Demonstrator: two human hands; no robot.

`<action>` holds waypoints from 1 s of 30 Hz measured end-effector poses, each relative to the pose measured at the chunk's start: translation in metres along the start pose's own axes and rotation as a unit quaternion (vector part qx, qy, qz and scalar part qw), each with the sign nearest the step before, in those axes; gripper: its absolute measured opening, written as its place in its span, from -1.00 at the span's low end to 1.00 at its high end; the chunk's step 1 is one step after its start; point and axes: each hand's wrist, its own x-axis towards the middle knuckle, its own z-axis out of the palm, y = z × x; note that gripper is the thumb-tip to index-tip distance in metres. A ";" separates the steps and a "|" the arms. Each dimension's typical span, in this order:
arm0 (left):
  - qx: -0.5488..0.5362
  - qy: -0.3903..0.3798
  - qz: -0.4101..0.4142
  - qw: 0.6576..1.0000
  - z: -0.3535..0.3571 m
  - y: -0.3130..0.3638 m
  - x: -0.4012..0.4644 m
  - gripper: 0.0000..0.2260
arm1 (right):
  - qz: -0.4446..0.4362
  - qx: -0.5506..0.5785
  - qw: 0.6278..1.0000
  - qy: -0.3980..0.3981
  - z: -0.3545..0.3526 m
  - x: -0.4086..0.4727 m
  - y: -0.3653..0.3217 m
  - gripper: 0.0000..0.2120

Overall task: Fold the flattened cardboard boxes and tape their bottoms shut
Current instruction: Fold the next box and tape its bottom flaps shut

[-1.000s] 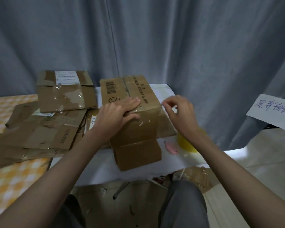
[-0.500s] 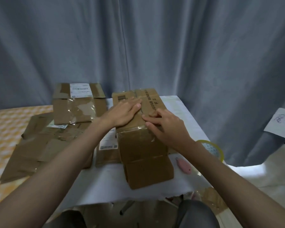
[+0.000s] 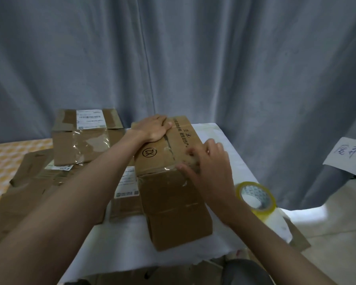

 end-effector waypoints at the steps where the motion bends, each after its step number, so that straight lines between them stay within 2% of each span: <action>1: -0.002 0.002 -0.004 1.000 0.001 -0.002 0.000 -0.39 | 0.041 0.016 0.999 -0.005 -0.003 -0.006 -0.005 -0.72; 4: -0.013 0.002 -0.020 1.000 0.000 0.000 0.000 -0.38 | 0.116 0.075 0.988 -0.066 -0.004 -0.019 -0.006 -0.64; 8: -0.044 0.006 -0.027 0.999 -0.007 0.001 -0.005 -0.34 | 0.149 0.122 0.978 -0.079 -0.006 -0.016 -0.003 -0.59; 10: -0.063 0.035 -0.051 0.996 -0.011 -0.007 -0.012 -0.29 | 0.157 0.137 0.974 -0.094 -0.006 -0.016 -0.003 -0.62; 13: -0.076 0.040 -0.039 0.996 -0.018 -0.018 -0.018 -0.38 | 0.194 0.182 0.956 -0.123 -0.009 -0.023 -0.003 -0.67; 16: -0.111 0.061 -0.025 0.992 -0.032 -0.020 -0.023 -0.42 | 0.221 0.244 0.937 -0.114 -0.006 -0.030 -0.012 -0.67; 19: -0.127 0.081 -0.029 0.988 -0.052 -0.021 -0.029 -0.40 | 0.243 0.307 0.917 -0.083 -0.001 -0.028 -0.023 -0.53; 25: -0.134 0.111 -0.042 0.984 -0.092 -0.036 -0.052 -0.39 | 0.286 0.360 0.888 -0.033 -0.010 0.003 -0.044 -0.36; 27: -0.127 0.120 -0.052 0.983 -0.098 -0.045 -0.064 -0.39 | 0.300 0.354 0.885 -0.045 -0.007 0.013 -0.049 -0.27; 30: -0.130 0.112 -0.069 0.983 -0.100 -0.058 -0.079 -0.40 | 0.339 0.369 0.864 -0.049 -0.007 0.028 -0.050 -0.28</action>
